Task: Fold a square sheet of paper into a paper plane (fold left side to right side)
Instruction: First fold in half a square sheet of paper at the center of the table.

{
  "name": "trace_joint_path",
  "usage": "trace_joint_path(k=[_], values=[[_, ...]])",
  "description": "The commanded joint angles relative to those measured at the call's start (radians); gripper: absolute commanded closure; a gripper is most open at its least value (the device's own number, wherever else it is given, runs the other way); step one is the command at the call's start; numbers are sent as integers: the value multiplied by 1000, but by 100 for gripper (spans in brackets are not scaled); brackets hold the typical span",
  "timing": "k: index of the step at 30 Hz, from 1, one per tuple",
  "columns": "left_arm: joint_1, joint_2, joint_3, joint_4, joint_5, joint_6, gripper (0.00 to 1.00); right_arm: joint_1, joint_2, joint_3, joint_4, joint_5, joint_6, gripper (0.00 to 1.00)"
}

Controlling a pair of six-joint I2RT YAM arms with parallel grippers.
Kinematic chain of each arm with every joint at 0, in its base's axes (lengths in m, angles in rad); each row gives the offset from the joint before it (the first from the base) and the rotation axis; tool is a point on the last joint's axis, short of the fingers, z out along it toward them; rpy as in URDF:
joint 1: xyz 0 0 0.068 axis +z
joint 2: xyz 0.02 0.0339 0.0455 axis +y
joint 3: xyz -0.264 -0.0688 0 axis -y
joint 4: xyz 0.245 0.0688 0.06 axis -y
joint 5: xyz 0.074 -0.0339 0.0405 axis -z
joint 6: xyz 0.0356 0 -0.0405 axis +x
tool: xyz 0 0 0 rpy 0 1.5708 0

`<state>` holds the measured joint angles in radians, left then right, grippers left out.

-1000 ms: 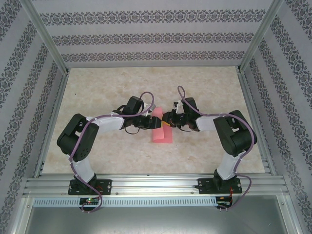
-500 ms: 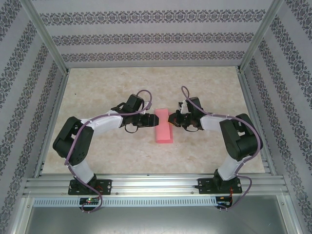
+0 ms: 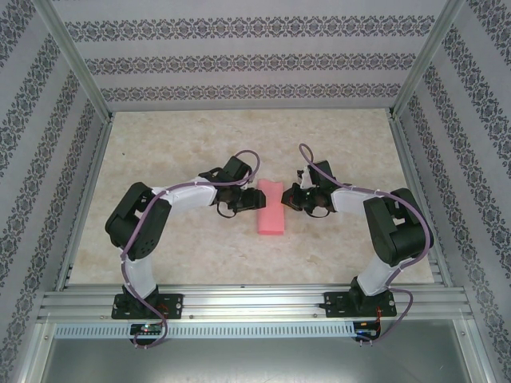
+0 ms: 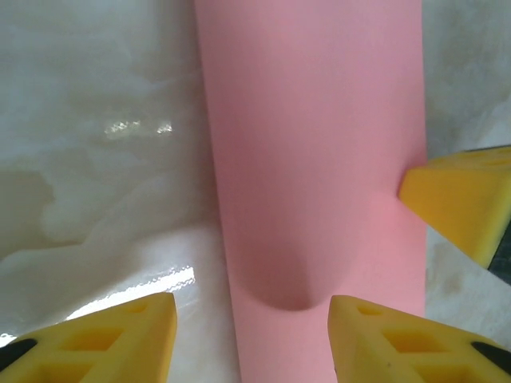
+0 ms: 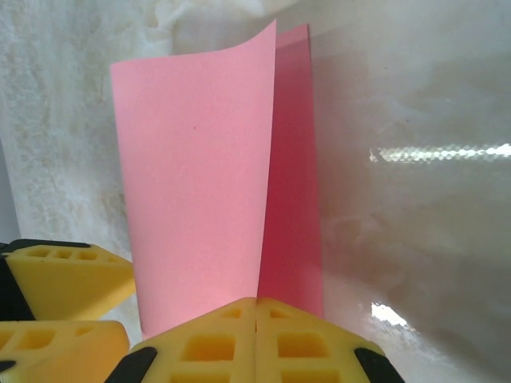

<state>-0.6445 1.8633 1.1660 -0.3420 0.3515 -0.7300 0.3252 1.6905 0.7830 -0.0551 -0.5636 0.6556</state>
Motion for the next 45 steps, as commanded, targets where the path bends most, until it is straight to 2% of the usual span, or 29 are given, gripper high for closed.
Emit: trace_joint_path(k=[1, 8, 13, 17, 22, 24, 30, 45], values=[[-15, 35, 40, -13, -20, -47, 47, -5, 13, 29, -14, 25, -30, 94], [-26, 61, 61, 2, 8, -57, 48, -1, 34, 36, -6, 18, -29, 93], [-33, 83, 77, -7, 7, -61, 50, 2, 46, 45, -12, 20, -36, 87], [-37, 99, 84, -29, -19, -70, 57, 2, 45, 62, -49, 34, -60, 76], [-37, 112, 84, -45, -36, -76, 63, -7, -14, 75, -151, 110, -115, 61], [-37, 115, 86, -50, -39, -74, 64, -14, -45, 70, -182, 137, -127, 58], [-37, 122, 92, -68, -48, -66, 64, -33, -104, 42, -197, 153, -132, 56], [-37, 154, 119, -75, -34, -61, 58, -33, -110, 29, -191, 138, -121, 57]])
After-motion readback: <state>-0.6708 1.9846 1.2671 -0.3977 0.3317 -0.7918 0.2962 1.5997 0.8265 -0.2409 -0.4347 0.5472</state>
